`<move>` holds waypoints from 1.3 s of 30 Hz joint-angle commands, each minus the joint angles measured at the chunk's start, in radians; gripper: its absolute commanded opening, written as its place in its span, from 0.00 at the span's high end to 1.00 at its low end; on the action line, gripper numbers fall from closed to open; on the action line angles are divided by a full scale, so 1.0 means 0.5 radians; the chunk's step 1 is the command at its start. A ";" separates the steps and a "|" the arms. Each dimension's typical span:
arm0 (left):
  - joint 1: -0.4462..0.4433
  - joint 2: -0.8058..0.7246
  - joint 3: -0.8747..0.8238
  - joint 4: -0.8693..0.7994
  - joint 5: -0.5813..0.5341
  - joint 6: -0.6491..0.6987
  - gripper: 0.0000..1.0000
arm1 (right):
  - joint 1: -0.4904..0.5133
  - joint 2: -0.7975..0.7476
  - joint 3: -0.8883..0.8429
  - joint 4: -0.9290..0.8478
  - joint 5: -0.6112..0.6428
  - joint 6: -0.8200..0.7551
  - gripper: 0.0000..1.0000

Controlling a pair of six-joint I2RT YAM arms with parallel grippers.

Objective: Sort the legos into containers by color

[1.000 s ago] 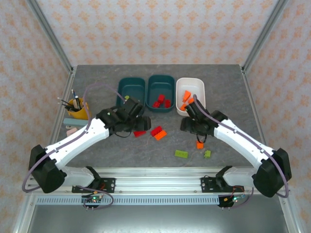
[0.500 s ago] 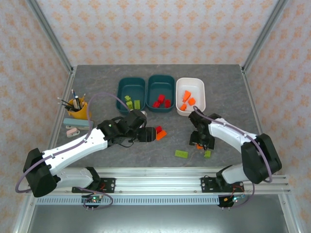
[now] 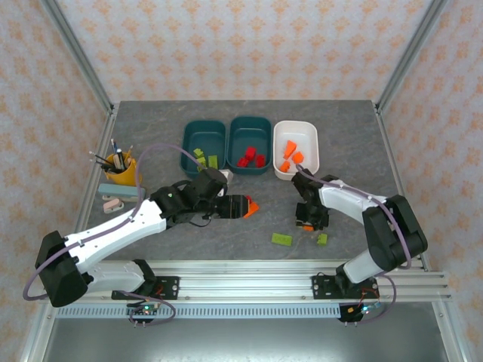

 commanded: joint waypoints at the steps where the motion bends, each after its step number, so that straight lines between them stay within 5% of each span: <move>1: -0.005 -0.043 -0.028 0.057 -0.017 -0.013 0.27 | -0.009 -0.041 0.037 0.048 0.055 -0.033 0.72; 9: 0.013 -0.024 0.161 0.039 -0.165 -0.101 0.22 | -0.053 -0.195 0.662 -0.124 0.230 -0.058 0.76; 20: 0.305 0.212 0.468 0.131 -0.136 -0.129 0.21 | -0.387 0.851 1.863 -0.083 0.211 -0.105 0.77; 29: 0.324 0.349 0.534 0.119 -0.131 -0.041 0.21 | -0.486 1.637 2.757 -0.314 0.146 -0.141 0.76; 39: 0.321 0.377 0.471 0.113 -0.122 -0.019 0.21 | -0.488 1.894 2.993 -0.392 0.087 -0.030 0.57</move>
